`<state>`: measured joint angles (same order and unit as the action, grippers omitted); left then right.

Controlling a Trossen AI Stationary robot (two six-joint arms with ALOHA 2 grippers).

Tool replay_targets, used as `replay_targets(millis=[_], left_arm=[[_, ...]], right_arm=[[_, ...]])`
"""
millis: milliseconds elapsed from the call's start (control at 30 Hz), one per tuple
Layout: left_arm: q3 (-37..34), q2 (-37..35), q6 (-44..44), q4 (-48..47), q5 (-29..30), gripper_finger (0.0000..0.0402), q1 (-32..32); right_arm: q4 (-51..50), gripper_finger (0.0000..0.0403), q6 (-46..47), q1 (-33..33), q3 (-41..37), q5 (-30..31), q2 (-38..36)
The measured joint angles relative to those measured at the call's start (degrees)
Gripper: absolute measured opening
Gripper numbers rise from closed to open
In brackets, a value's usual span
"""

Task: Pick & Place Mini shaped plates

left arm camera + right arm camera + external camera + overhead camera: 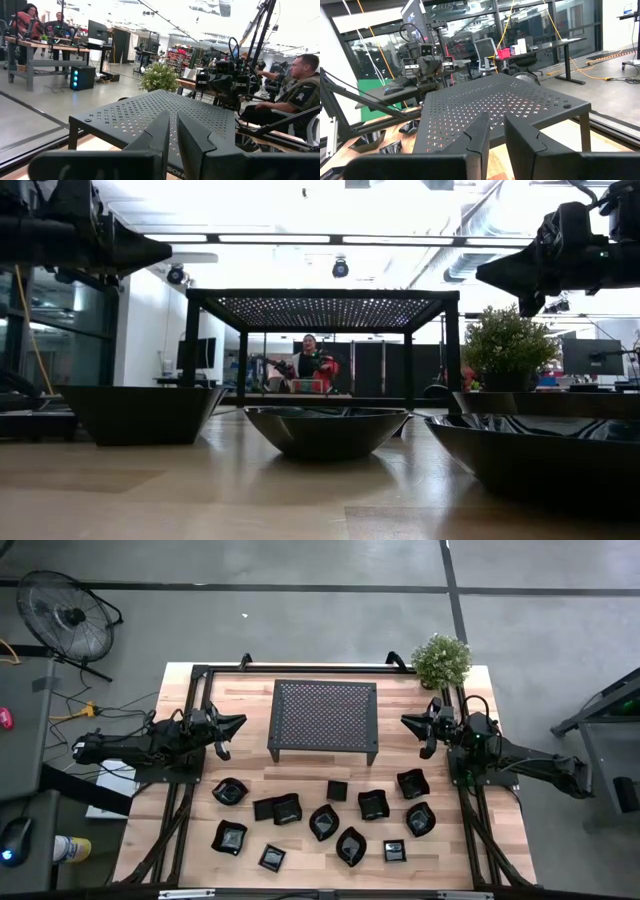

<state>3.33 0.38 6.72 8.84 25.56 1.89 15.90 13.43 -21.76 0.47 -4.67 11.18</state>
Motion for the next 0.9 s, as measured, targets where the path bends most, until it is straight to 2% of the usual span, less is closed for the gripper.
replay_targets(millis=[533,767,900], left_arm=[[0.0,0.0,0.0,0.0,0.0,0.0033,0.0],[0.0,0.0,0.0,0.0,0.0,0.0033,0.0],[0.0,0.0,0.0,0.0,0.0,0.0033,0.0]], right_arm=[[0.0,0.0052,0.1,0.0,0.0,0.0,0.0],[-0.3,0.0048,10.9,0.0,0.0,-0.3,0.0],[-0.6,0.0051,16.3,0.0,0.0,-2.5,0.0]])
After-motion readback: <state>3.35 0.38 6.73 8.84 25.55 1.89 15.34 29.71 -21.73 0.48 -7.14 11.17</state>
